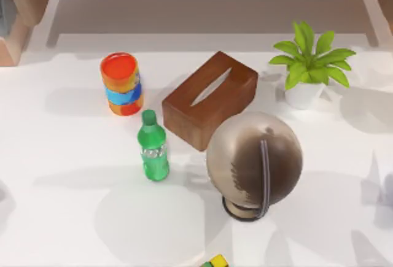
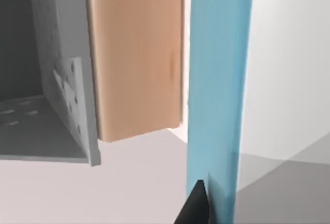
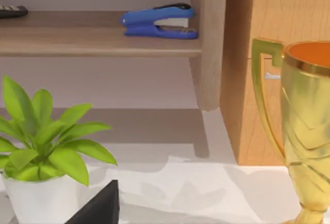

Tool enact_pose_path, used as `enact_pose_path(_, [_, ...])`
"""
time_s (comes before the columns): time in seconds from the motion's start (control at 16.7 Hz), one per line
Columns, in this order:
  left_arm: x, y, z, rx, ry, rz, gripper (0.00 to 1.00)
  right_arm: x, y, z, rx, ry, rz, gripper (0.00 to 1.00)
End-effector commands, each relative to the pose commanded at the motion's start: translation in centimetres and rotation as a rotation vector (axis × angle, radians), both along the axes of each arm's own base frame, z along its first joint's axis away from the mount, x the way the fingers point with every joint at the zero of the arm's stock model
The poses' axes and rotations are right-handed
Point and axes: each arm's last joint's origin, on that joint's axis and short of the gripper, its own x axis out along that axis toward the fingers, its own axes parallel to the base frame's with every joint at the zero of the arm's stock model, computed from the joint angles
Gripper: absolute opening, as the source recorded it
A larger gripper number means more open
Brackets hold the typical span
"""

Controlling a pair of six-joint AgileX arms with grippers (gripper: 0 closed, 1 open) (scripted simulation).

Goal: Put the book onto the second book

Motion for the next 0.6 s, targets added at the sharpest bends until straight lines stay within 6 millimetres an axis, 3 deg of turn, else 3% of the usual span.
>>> enact_pose_path(0.54, [0.46, -0.01, -0.2, 0.0, 0.0, 0.0, 0.0, 0.0, 0.0, 0.0, 0.0, 0.0, 0.0, 1.0])
enact_pose_path(0.6, [0.46, -0.01, -0.2, 0.0, 0.0, 0.0, 0.08, 0.0, 0.0, 0.0, 0.0, 0.0, 0.0, 1.0])
